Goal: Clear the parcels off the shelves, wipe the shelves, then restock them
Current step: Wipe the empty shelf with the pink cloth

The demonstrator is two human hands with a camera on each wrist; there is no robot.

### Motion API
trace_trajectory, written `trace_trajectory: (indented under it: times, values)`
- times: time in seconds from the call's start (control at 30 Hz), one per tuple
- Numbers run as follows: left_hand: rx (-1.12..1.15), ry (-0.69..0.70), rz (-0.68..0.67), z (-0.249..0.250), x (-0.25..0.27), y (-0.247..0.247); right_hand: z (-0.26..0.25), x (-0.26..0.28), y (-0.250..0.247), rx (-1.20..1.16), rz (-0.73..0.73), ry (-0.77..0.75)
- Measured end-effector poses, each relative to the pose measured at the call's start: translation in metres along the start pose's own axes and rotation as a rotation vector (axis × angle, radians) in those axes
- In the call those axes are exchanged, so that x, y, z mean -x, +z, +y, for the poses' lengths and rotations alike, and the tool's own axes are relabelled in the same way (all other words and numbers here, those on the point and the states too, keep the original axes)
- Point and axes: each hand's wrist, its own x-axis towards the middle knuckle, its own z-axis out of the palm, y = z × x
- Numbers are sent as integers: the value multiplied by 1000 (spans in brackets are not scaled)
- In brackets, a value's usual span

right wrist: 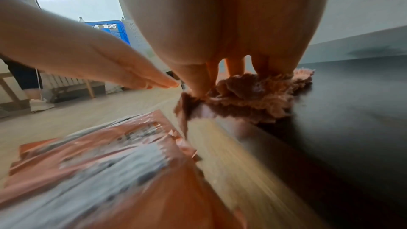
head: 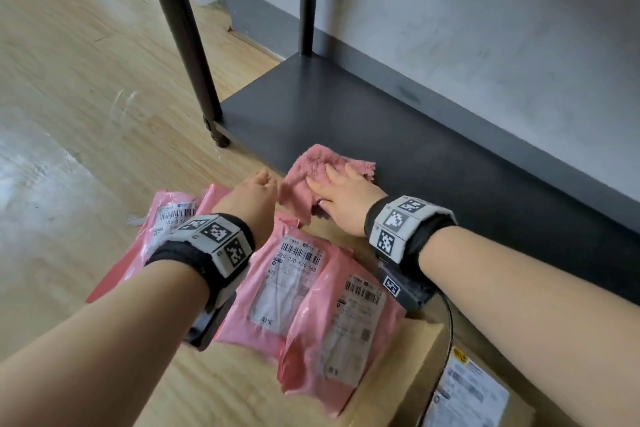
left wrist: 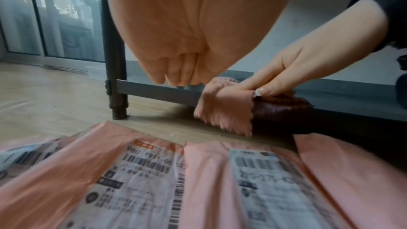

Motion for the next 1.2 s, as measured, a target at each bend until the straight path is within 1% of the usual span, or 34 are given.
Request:
trace_trajectory:
  times: [0.07,0.17,0.27,0.37,0.47,0.7,0.77,0.87,0.97,1.07,1.13,1.2]
  values:
    - [2,48,0,12,7,0,-2,24,7,-20,-35,13]
    - [-53,127,-7,34,13,2,7,58,23,-140,-67,71]
    - [-106,207,-15,57,14,5,26,73,41,-233,-96,149]
    - [-128,250,-39,75,14,10,46,68,47,-227,-101,181]
    - [-166,276,-75,89,10,18,69,58,42,-147,-75,246]
    - [-251,162,-141,100,-20,28,153,37,27,-112,-50,390]
    - [-274,164,-151,98,-25,30,175,32,23,-75,-28,435]
    - [-298,208,-132,93,-24,33,200,18,18,-17,-30,480]
    - [-277,224,-121,89,-22,35,205,7,12,6,-26,505]
    - [-266,233,-136,88,-21,35,193,-2,14,-33,30,523]
    - [-252,229,-152,88,-21,34,175,-3,14,-32,20,480]
    - [-204,230,-166,86,-21,33,155,-1,12,-20,-33,411]
